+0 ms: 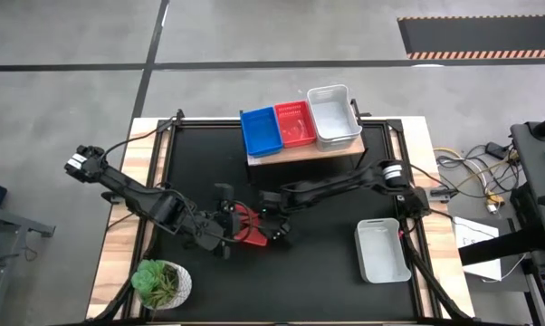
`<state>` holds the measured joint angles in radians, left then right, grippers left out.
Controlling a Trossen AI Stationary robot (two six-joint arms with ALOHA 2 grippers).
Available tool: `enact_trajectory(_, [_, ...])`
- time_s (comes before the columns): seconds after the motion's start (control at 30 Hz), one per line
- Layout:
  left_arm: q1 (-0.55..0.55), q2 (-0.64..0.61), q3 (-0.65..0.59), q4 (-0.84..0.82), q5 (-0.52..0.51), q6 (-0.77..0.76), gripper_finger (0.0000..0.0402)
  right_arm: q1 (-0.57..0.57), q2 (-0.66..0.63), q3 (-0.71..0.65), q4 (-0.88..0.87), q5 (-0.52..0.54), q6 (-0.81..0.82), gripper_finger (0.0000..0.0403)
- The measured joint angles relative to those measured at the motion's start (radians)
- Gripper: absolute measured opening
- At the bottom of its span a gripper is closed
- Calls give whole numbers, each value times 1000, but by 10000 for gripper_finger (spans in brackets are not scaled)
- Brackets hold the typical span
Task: Stack baskets on shelf by color
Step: Stack the red basket on the stacked red basket on the shelf
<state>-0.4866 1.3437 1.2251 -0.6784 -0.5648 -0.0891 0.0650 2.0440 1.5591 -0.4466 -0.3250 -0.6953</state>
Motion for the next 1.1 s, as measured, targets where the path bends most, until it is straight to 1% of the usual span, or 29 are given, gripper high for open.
enact_trajectory(0.07, [-1, -3, 0, -7, 0, 0, 118, 0, 15, 12, -13, 12, -12, 108])
enact_trajectory(0.17, [-1, -4, 0, -17, -5, 2, 118, 2, 15, 17, -35, 12, -27, 42])
enact_trajectory(0.2, [-1, -4, 0, -20, -16, 7, 118, 4, 11, 17, -49, 12, -37, 25])
enact_trajectory(0.23, [-1, -5, 0, -20, -22, 17, 118, 6, 2, 17, -65, 13, -40, 19])
enact_trajectory(0.3, [-1, -9, 0, -20, -32, 38, 118, 13, -22, 17, -112, 14, -29, 14])
enact_trajectory(0.4, [1, -22, 1, -20, -60, 83, 118, 32, -86, 14, -240, 14, -7, 9])
enact_trajectory(0.5, [3, -40, 2, -20, -134, 152, 118, 54, -173, 10, -384, 10, 34, 9])
enact_trajectory(0.6, [17, -66, 2, -2, -198, 234, 118, 69, -276, 10, -516, 6, 116, 9])
enact_trajectory(0.7, [57, -84, 3, 64, -204, 315, 118, 81, -400, 9, -619, 9, 212, 9])
enact_trajectory(0.77, [97, -84, 3, 123, -197, 369, 118, 87, -488, 9, -640, 12, 281, 9])
enact_trajectory(0.83, [149, -80, 3, 166, -162, 430, 118, 91, -574, 10, -639, 17, 337, 9])
enact_trajectory(0.9, [217, -71, 3, 206, -92, 483, 118, 92, -655, 16, -625, 82, 376, 9])
enact_trajectory(1.0, [331, -49, 3, 276, 19, 545, 118, 89, -758, 17, -594, 249, 408, 9])
enact_trajectory(1.1, [442, -30, 3, 334, 65, 588, 118, 71, -827, 17, -574, 394, 400, 8])
